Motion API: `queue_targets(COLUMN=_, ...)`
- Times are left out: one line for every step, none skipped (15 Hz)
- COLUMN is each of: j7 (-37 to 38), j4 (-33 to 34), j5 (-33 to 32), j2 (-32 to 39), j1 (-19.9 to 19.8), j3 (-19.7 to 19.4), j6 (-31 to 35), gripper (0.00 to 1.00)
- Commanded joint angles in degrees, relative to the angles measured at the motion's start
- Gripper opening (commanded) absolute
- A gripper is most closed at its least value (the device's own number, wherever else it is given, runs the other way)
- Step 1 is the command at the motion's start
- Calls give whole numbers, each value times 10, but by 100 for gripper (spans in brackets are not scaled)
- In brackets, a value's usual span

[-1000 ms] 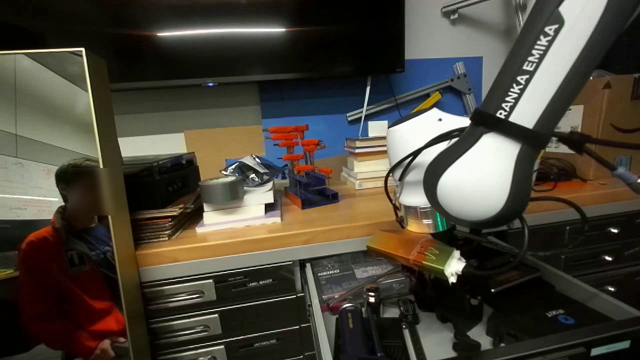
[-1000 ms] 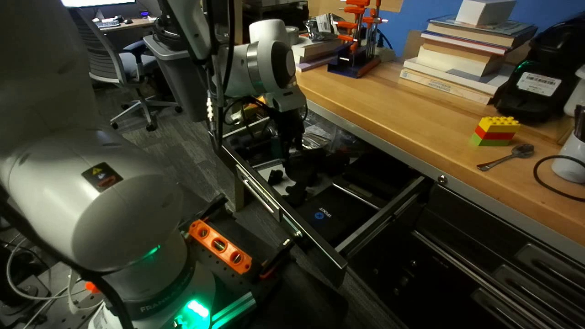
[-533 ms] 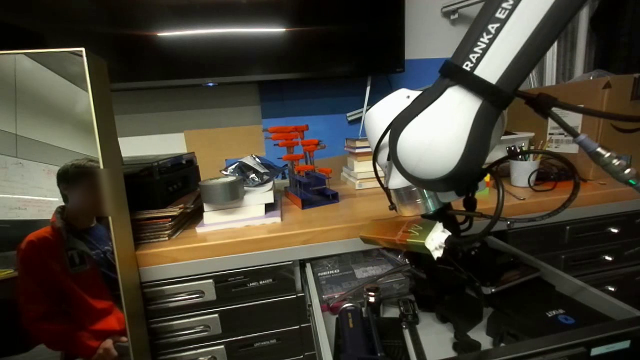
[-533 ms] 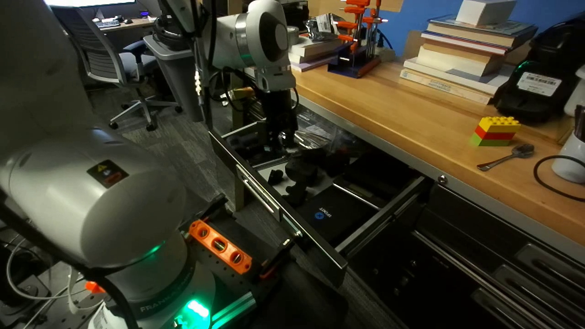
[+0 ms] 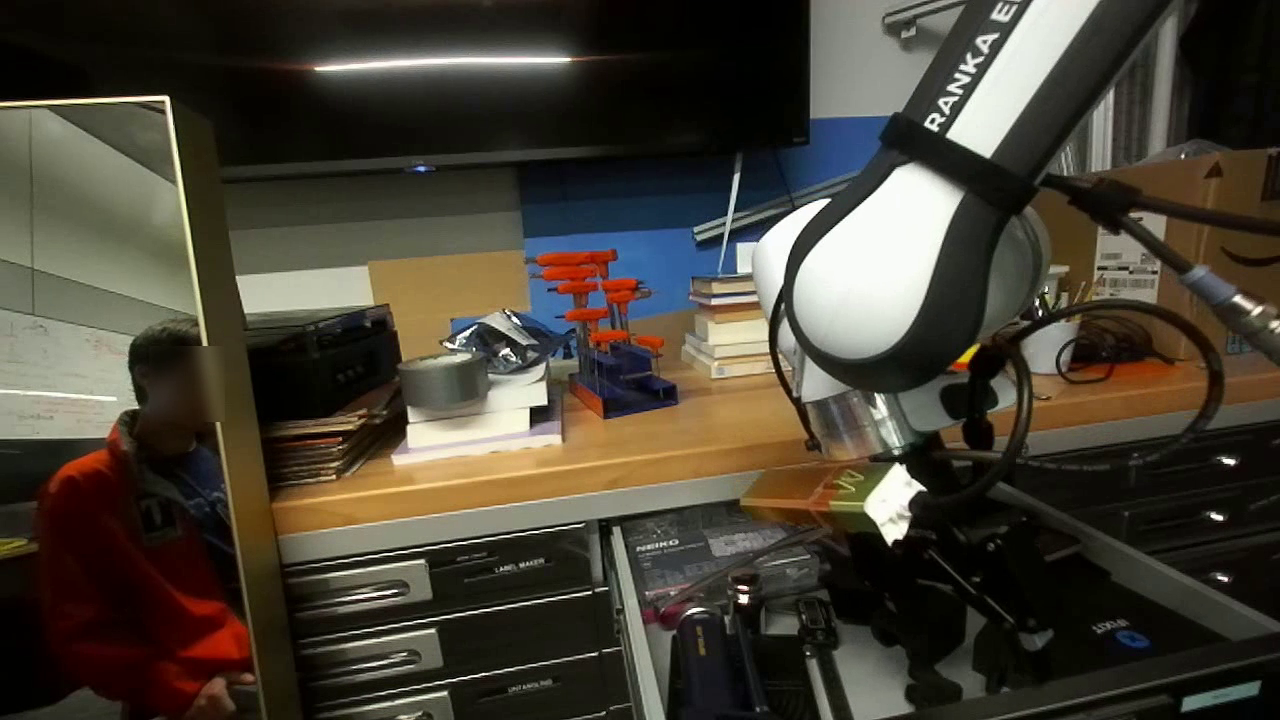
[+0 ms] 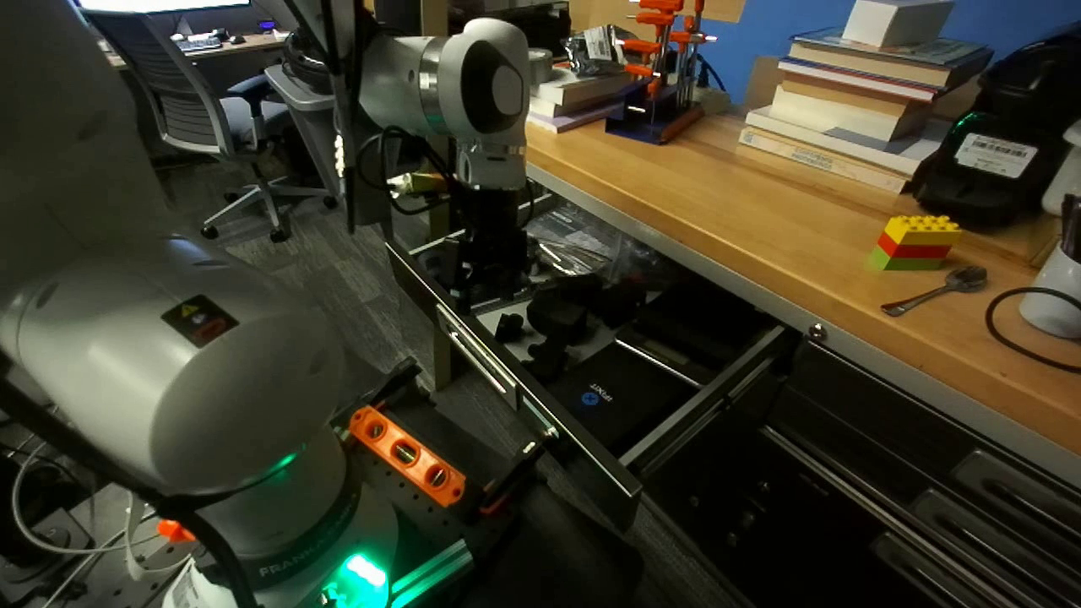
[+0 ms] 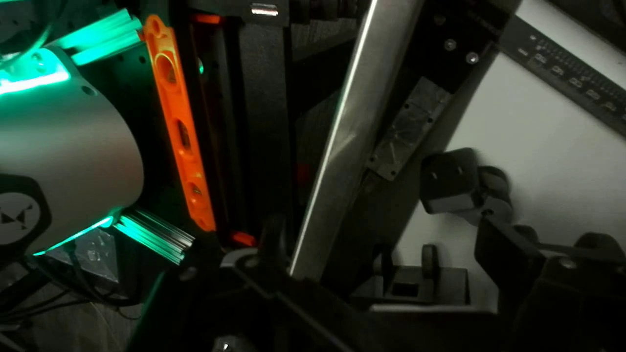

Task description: Pick up the black objects from the countertop, put them in the drawer and close the drawer.

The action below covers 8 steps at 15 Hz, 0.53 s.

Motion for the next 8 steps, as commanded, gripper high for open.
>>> queue_targets(j7=-20, j4=-40, j5=41, j2=-25, j1=-2, j3=-1, j6=15, gripper=100)
queue_targets(j7=-25, j4=-49, j5=49, j2=-25, j1=-2, j3=-1, j6=26, gripper=100)
queue_targets(j7=-29, j4=-60, j5=50, j2=-25, j1=-3, j3=-2, j6=45, gripper=100)
queue_targets(j7=-35, j4=-69, j5=54, j2=-24, j1=-4, j3=-3, j6=65, gripper=100)
queue_targets(j7=-41, j4=-78, j5=57, j2=-22, j1=-6, j3=-5, j6=87, gripper=100)
queue_targets(j7=-50, j4=-88, j5=60, j2=-18, j1=-7, j3=-7, j6=116, gripper=100)
queue_targets(j7=-56, j4=-60, j5=59, j2=10, j1=-10, j3=-9, j6=132, gripper=100)
queue_targets(j7=-58, j4=-65, j5=58, j2=13, j1=-12, j3=-11, j6=163, gripper=100)
